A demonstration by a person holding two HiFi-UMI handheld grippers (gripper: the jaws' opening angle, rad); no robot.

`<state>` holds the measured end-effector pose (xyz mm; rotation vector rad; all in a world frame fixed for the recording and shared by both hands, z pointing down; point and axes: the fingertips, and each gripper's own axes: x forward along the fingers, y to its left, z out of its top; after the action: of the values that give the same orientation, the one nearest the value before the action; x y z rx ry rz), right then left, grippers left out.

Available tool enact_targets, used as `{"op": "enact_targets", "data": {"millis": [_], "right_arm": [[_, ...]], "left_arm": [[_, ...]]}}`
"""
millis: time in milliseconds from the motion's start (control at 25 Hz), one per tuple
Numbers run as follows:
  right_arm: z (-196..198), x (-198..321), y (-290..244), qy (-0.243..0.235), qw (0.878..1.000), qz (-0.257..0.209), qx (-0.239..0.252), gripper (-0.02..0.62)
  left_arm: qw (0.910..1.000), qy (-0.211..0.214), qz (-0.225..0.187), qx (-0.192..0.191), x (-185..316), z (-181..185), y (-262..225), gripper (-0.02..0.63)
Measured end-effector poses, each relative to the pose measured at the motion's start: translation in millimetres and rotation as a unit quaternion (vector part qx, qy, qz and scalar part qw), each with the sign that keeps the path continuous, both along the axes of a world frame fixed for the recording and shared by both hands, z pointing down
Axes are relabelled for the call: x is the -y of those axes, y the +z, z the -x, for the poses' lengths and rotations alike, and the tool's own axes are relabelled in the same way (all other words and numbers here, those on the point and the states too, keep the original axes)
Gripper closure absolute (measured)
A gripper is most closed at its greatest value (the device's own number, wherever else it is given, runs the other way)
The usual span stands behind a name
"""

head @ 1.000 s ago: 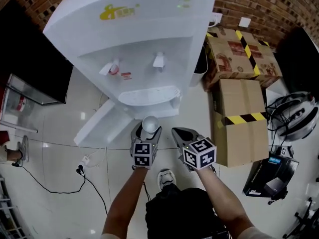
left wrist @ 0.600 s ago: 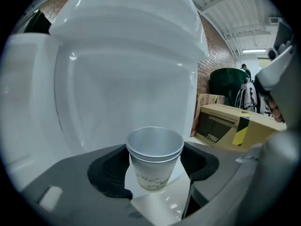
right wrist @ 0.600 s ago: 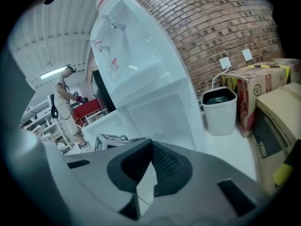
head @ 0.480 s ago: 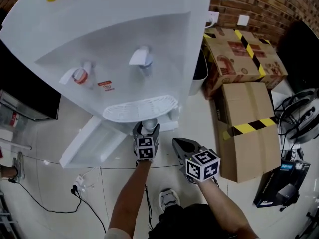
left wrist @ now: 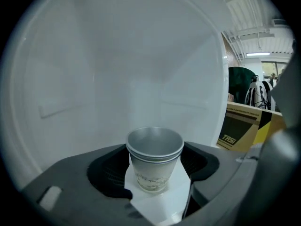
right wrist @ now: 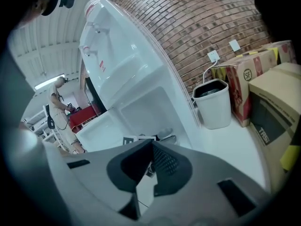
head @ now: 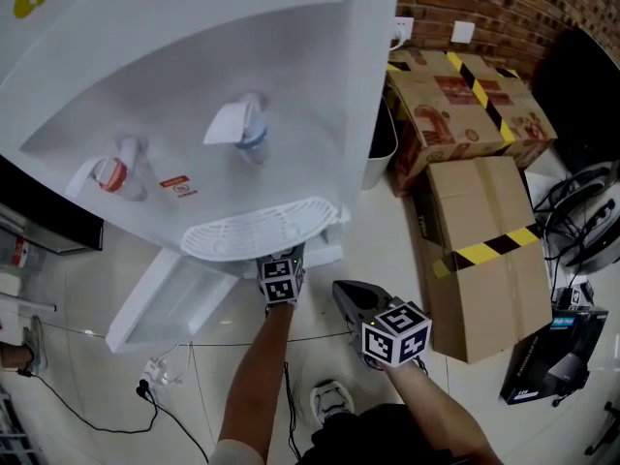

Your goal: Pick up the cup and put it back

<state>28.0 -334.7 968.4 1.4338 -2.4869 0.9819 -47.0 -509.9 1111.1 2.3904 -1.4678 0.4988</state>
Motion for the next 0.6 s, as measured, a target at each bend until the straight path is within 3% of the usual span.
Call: {"op": "enact_targets", "data": {"millis": [280, 600], "right_arm": [[-8, 4, -2, 0.009, 1.000, -0.005, 0.003, 0.581], [-12, 6, -6, 0.018, 1.000, -0.009, 0.008, 0.583]], "left_arm": [[0.9997, 0.016, -0.014, 0.006, 3, -7, 1, 0.247], [0.9997, 0.019, 0.013, 0.000, -18, 2, 15, 0.117]]}}
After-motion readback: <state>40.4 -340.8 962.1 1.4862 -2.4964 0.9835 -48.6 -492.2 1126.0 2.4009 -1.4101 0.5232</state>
